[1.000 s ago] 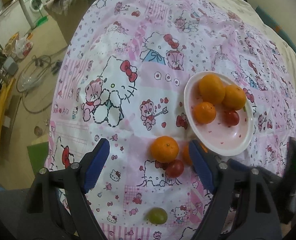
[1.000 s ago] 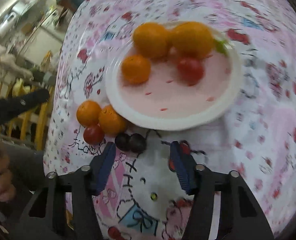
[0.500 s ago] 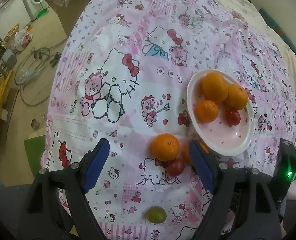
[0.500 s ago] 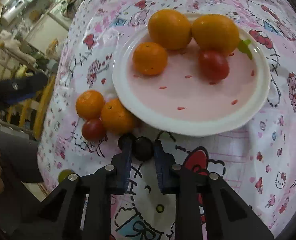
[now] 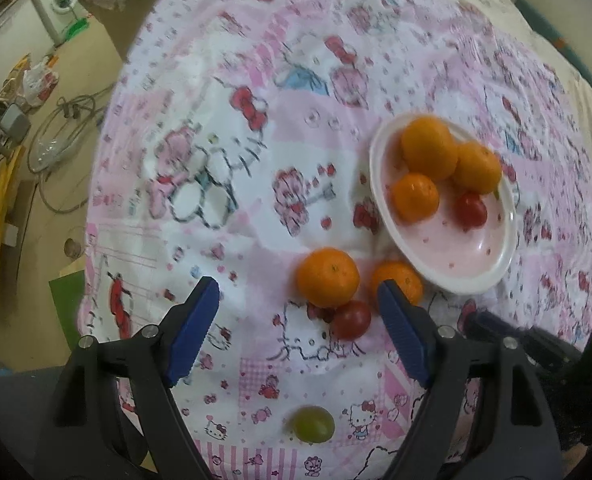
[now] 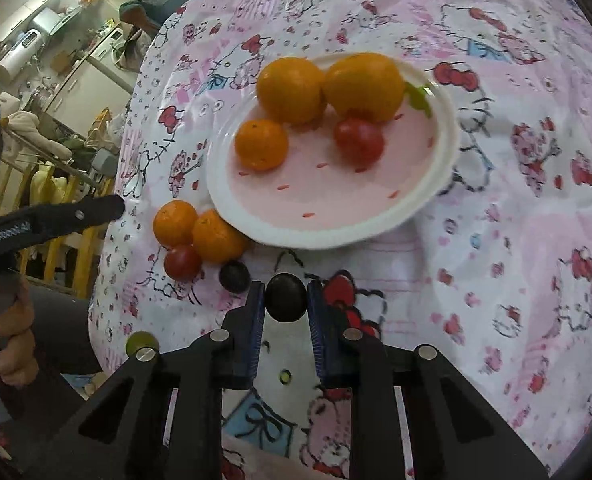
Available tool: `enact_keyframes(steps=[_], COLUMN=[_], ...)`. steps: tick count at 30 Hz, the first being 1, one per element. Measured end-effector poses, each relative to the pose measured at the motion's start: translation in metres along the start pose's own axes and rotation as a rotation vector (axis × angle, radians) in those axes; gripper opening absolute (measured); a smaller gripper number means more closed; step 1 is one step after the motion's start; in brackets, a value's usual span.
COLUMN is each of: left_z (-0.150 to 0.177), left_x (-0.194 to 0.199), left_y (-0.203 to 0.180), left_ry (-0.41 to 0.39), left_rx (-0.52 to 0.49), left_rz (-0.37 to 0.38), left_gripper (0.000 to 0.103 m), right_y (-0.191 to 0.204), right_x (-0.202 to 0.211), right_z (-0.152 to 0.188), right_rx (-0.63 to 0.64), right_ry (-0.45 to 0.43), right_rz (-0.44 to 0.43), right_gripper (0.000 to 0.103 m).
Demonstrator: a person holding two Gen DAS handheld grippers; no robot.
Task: Organize fruits
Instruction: 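Grasp the black grape beside the plate rim with the right gripper, then grasp a red cherry tomato with the left gripper while the right gripper lifts the grape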
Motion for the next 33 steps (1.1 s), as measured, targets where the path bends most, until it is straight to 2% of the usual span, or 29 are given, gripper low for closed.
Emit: enact_keyframes(steps=[3, 5, 6, 7, 11, 12, 13, 15, 24, 29, 33], left_z=[0.016, 0.027, 0.032, 0.035, 0.035, 0.036, 0.038, 0.041, 0.043, 0.047, 0.037], left_x=[-0.017, -0.027, -0.034, -0.037, -0.047, -0.051, -0.055, -0.060, -0.046, -0.016, 0.015], left_y=[-0.010, -0.018, -0.023, -0.026, -0.039, -0.044, -0.048, -0.051, -0.038, -0.029, -0.021], left_ry=[0.072, 0.121, 0.145, 0.153, 0.121, 0.120, 0.129, 0.143, 0.123, 0.039, -0.032], left_rx=[-0.051, -0.083, -0.099, -0.105, -0.149, -0.172, -0.195, -0.199, -0.183, -0.190, -0.187], left_rz=[0.005, 0.013, 0.016, 0.010, -0.046, -0.057, -0.068, -0.069, -0.038, -0.025, -0.015], left_gripper=[0.078, 0.068, 0.058, 0.054, 0.053, 0.048, 0.037, 0.025, 0.025, 0.025, 0.025], right_y=[-0.003, -0.005, -0.007, -0.008, -0.011, -0.011, -0.011, -0.013, -0.011, -0.008, 0.003], right_x=[0.007, 0.012, 0.015, 0.017, 0.026, 0.028, 0.030, 0.032, 0.038, 0.041, 0.052], right_z=[0.004, 0.006, 0.007, 0.007, 0.008, 0.008, 0.007, 0.006, 0.003, 0.002, -0.005], right_rx=[-0.010, -0.017, -0.022, -0.027, -0.036, -0.036, -0.036, -0.039, -0.031, -0.032, -0.008], right_ry=[-0.015, -0.023, -0.030, -0.034, -0.060, -0.066, -0.071, -0.077, -0.093, -0.101, -0.131], right_rz=[0.005, 0.006, 0.007, 0.006, 0.006, 0.006, 0.006, 0.008, 0.005, -0.008, -0.032], right_gripper=[0.022, 0.022, 0.022, 0.022, 0.022, 0.022, 0.022, 0.022, 0.022, 0.022, 0.022])
Point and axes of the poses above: each gripper's, at about its wrist camera, not at the fingertips, and x roughly against the way its jaws point, y to its left, z to its underside, the point moved 5 cm from there along -x, roughly the way its jaws point, and after that the axes turned 11 degrees about x, right-handed, at the moved point
